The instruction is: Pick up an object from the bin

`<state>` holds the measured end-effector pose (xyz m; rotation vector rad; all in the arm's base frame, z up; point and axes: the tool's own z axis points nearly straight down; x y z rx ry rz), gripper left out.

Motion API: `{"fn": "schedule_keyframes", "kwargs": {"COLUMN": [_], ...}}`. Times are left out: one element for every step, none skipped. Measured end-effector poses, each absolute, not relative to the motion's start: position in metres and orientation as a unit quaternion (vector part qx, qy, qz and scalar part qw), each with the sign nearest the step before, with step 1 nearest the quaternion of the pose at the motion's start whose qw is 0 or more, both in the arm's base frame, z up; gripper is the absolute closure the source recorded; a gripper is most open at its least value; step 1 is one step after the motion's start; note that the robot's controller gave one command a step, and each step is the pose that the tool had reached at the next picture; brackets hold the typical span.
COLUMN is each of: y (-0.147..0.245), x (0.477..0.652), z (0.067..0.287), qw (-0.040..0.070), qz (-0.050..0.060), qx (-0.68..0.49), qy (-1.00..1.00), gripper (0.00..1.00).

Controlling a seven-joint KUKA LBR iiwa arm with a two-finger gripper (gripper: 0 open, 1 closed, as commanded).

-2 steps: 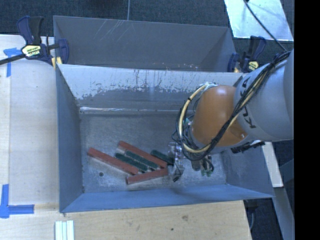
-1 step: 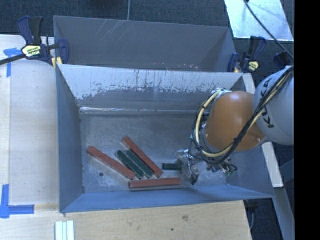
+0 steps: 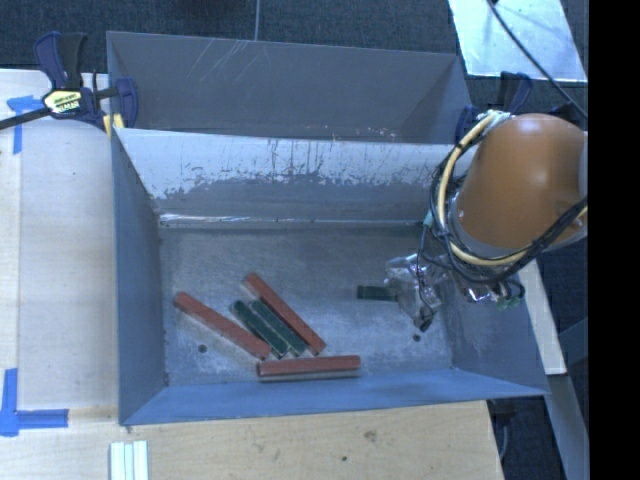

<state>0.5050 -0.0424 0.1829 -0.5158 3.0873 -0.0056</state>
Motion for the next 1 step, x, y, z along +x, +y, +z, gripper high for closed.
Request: {"fn": "schedule_keyframes", "kwargs": {"y": [-0.0413], "x": [0.5151], "z": [0.2346], "qw": [0.005], "qz": [-0.001], "qx": [-0.168], "qy": [0.986], "gripper": [1.00]}}
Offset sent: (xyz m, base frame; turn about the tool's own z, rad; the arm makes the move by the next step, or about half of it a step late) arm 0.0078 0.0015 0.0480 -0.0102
